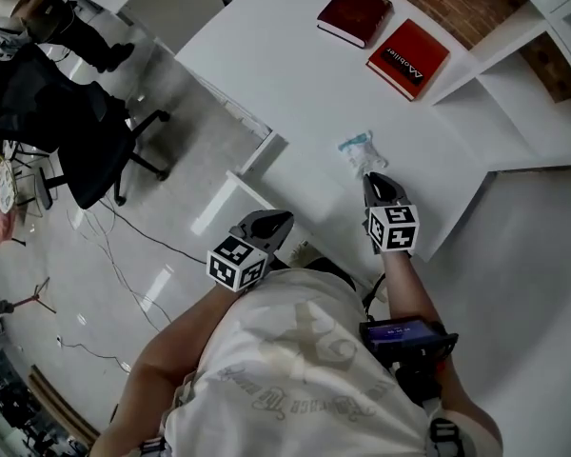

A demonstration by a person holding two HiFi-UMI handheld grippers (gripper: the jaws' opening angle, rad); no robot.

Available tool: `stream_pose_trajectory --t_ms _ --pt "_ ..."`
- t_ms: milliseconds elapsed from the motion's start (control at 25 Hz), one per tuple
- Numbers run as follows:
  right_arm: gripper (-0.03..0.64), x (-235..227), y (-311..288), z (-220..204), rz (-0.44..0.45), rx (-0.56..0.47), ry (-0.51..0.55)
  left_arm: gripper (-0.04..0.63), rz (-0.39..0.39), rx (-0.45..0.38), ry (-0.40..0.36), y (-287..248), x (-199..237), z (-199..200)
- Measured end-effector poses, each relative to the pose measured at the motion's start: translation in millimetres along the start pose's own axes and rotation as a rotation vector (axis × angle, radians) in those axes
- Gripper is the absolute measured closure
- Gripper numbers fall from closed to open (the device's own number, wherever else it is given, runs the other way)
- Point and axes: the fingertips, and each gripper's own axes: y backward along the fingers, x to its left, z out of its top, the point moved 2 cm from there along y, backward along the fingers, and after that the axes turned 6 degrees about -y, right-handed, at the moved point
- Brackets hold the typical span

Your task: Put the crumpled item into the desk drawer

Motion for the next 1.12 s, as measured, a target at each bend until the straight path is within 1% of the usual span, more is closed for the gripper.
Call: stream_pose_trajectory --t_ms 40,80,200,280,400,520,880,1120 --pt "0.570 -1 -3 1 0.001 0.001 0.002 0.565 0.006 0.000 0.007 1 1 -2" --pt "0.536 -1 -5 3 0.002 0.003 0.006 0.565 0.010 0.000 0.012 3 2 -3" --pt "0.514 -5 -13 7 0.008 0.013 0.017 0.565 0.019 -0.001 0.019 5 3 -5" --pt "0.478 -6 -18 8 0.016 0.032 0.020 0.565 0.029 -0.004 0.025 8 5 -6" --pt "0.418 -7 -29 10 0.036 0.068 0.022 0.565 0.062 -0.013 0.045 16 12 -9" --pt "0.386 -11 -40 13 0.038 0.101 0.038 0.565 0.095 -0.023 0.066 23 19 -11" --pt "0.379 -28 -66 26 -0.010 0.168 0.091 0.565 0.134 -0.014 0.095 36 21 -20" --pt "0.379 -34 -78 15 -0.021 0.248 0.109 0.565 0.149 -0.012 0.106 41 23 -23"
